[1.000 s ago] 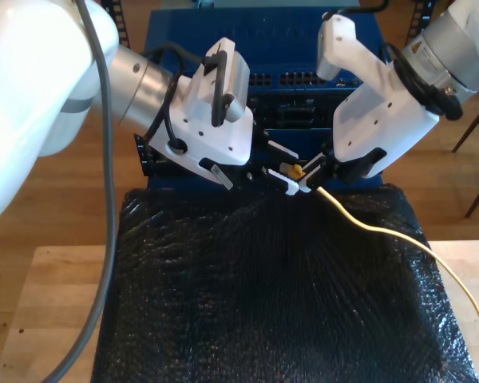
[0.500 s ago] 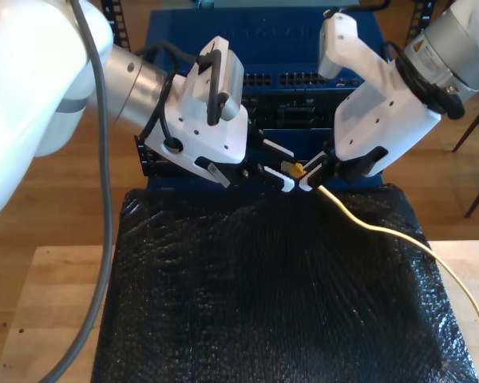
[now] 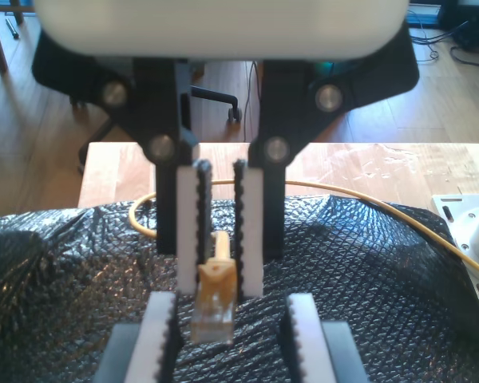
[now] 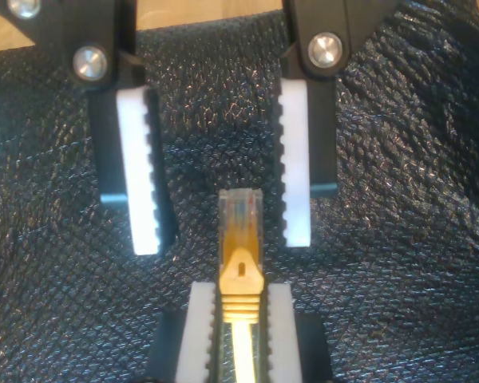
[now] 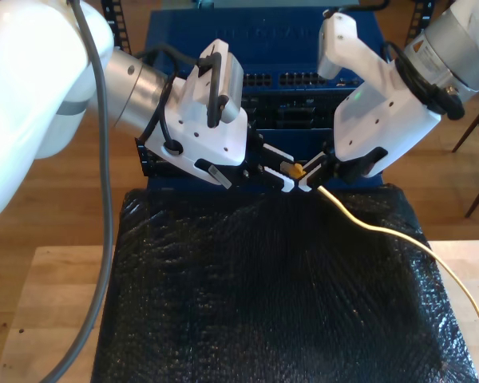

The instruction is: Grab the cable and plug it in

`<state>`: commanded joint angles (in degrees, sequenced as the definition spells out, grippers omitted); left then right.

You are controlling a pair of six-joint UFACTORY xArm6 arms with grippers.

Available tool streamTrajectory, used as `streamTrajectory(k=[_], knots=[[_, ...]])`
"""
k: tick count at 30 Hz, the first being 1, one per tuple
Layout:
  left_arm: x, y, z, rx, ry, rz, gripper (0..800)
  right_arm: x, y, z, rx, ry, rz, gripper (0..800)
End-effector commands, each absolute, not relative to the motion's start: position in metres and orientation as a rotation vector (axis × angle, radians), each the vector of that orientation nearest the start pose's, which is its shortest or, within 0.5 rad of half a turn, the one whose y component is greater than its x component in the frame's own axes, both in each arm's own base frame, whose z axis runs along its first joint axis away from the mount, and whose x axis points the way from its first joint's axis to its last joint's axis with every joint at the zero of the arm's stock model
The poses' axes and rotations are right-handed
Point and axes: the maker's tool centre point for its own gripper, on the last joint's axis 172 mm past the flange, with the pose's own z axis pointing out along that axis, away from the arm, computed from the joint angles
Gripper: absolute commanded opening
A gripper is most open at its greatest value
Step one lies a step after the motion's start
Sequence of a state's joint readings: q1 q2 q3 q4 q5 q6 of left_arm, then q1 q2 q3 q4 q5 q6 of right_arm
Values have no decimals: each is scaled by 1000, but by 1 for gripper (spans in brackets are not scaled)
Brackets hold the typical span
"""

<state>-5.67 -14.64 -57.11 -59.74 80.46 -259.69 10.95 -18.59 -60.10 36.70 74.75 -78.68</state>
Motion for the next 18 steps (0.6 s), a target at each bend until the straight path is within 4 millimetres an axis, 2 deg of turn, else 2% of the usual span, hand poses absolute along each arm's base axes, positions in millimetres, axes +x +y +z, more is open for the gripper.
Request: streamTrajectory(k=[18], knots=[[379,-257,364,1577,-1581,794,190,380,220,346,-1984,-1691,-544,4]])
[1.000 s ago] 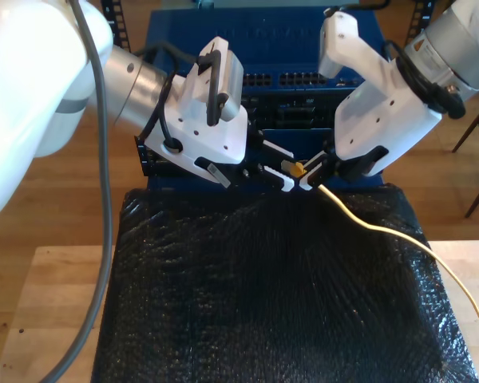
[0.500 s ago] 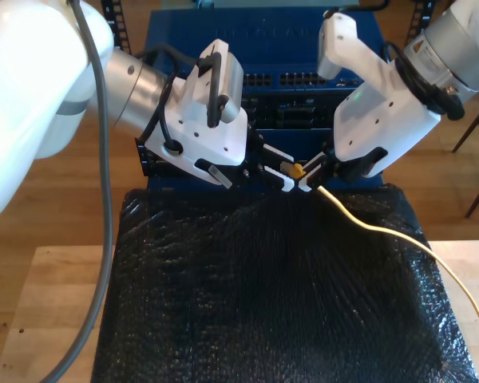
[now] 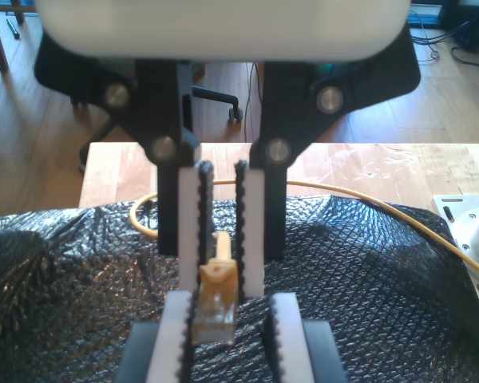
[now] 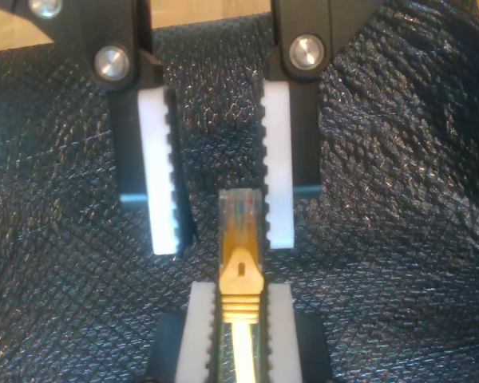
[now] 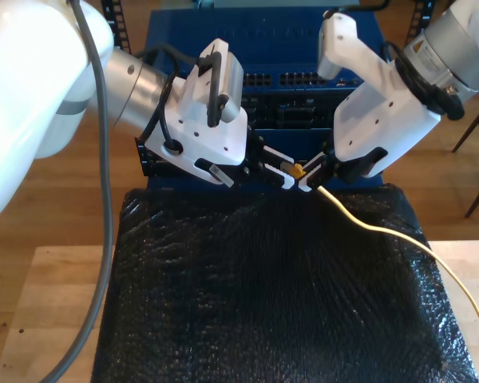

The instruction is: Grab the cable and plug it in

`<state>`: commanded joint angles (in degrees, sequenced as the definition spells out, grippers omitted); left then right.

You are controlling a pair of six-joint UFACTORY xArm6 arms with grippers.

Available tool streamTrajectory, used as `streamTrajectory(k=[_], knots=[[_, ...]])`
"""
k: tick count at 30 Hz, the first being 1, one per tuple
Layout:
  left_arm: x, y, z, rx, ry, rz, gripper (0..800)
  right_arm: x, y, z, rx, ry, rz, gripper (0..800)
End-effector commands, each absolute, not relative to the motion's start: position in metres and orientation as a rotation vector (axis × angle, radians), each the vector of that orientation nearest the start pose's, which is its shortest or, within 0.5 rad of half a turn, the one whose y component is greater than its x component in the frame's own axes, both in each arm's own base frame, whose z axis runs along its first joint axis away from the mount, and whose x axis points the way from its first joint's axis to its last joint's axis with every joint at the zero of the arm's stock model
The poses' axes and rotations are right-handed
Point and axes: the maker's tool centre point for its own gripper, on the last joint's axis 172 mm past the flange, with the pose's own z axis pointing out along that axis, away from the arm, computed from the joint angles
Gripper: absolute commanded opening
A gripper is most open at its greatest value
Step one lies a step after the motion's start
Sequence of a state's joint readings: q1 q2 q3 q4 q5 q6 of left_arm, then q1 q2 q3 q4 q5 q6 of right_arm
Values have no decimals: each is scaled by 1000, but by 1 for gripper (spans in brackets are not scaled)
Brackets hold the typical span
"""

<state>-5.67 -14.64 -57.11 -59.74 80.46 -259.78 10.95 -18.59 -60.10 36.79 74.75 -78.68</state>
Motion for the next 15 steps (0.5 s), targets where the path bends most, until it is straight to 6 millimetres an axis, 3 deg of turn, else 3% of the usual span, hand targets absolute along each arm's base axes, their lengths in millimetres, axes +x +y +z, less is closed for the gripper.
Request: streamTrajectory(k=[15], knots=[[378,-257,362,1577,-1578,788,71,380,220,346,-1984,-1691,-544,4]])
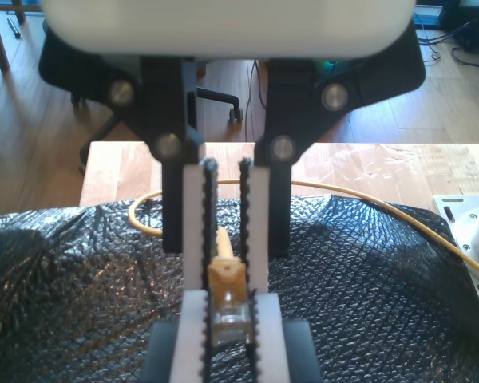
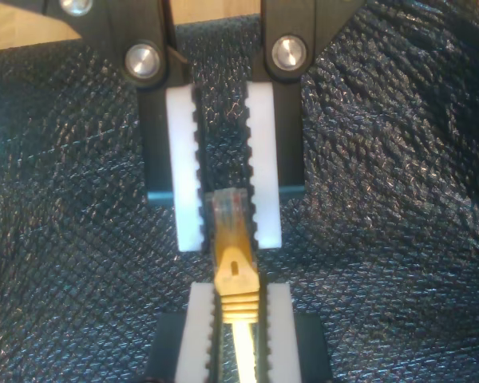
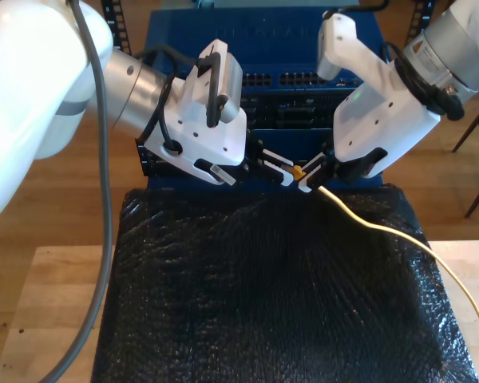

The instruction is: Grab the cable and plug it in

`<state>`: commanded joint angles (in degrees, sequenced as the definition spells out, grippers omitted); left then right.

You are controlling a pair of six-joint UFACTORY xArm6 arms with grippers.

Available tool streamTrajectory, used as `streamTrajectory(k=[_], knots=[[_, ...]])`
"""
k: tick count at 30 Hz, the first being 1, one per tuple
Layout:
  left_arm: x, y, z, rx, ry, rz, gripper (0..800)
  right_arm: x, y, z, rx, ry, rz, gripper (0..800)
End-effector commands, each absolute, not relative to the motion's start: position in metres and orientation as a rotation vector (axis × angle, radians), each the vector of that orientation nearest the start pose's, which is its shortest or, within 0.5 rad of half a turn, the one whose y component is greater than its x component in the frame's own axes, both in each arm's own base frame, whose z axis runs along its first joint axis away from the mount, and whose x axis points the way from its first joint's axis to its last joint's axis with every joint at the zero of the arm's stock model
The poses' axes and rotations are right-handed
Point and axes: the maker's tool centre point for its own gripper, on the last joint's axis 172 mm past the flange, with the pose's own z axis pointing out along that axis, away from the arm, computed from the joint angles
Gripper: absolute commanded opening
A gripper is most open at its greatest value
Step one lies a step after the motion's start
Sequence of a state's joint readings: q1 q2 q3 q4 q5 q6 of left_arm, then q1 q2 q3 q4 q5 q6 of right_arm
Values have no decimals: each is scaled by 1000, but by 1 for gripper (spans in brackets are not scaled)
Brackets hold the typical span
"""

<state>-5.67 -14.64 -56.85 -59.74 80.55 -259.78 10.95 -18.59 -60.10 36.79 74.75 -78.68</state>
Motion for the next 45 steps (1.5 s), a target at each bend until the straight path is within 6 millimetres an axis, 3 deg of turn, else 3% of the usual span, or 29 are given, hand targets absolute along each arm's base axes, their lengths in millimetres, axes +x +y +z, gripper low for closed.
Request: streamTrajectory(k=[5,6,7,11,17,21,30,45], knots=[[378,-257,362,1575,-1578,787,32,380,220,346,-1986,-1690,-543,42],[378,-257,362,1575,-1578,787,26,380,220,346,-1986,-1690,-543,103],[377,-257,362,1574,-1578,786,17,379,220,345,-1985,-1689,-540,219],[377,-258,362,1572,-1578,784,3,380,219,346,-1987,-1689,-542,386],[378,-258,364,1574,-1574,786,3,383,216,349,-1993,-1687,-553,444],[379,-257,367,1575,-1574,790,3,383,213,356,-1977,-1720,-582,596],[385,-257,377,1576,-1513,820,3,384,204,379,-1897,-1864,-708,722],[380,-254,390,1534,-1352,712,3,361,201,422,-1770,-2070,-904,753]])
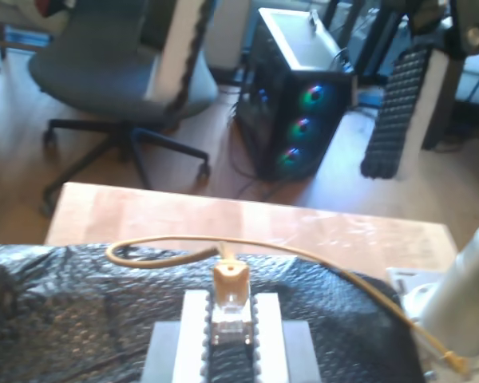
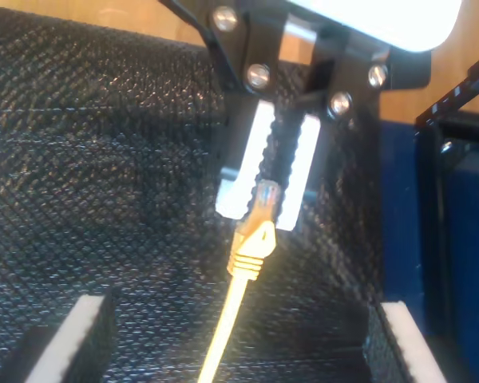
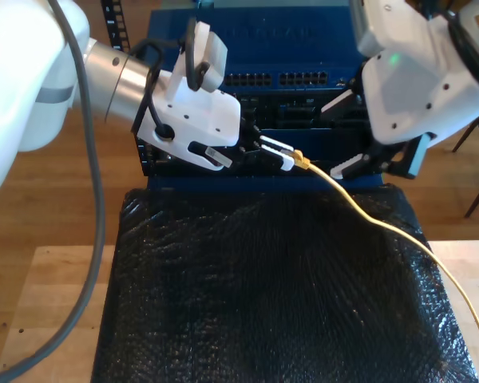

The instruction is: Grab the cable and plug it in

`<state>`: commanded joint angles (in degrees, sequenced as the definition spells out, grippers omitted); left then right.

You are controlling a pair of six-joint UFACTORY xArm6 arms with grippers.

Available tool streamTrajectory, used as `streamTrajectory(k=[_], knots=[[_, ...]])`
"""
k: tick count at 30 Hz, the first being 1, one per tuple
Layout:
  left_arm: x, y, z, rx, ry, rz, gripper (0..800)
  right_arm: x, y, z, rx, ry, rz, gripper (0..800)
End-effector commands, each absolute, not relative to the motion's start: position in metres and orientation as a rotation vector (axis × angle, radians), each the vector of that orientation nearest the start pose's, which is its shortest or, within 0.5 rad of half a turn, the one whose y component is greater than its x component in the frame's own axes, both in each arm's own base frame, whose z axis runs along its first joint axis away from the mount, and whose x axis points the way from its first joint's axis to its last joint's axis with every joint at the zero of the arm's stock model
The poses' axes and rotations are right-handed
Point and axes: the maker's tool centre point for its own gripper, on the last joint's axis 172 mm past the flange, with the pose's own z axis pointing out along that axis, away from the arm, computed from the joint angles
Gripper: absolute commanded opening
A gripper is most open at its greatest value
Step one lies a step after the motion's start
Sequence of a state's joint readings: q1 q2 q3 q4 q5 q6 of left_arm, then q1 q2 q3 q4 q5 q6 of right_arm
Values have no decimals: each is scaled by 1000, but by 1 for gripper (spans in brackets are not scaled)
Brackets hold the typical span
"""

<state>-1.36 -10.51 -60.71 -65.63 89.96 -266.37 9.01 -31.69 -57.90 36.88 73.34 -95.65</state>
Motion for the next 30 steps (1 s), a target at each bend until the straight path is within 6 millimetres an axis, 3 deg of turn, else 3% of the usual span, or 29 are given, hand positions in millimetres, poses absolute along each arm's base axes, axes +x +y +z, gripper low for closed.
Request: streamTrajectory(k=[12,19,30], knots=[[374,-256,404,1478,-1215,641,3,355,199,441,1945,2416,1185,763],[372,-256,423,1383,-1145,633,3,356,196,451,1917,2370,1228,761],[363,-259,433,1300,-1074,561,3,349,215,468,1801,2362,1306,760]])
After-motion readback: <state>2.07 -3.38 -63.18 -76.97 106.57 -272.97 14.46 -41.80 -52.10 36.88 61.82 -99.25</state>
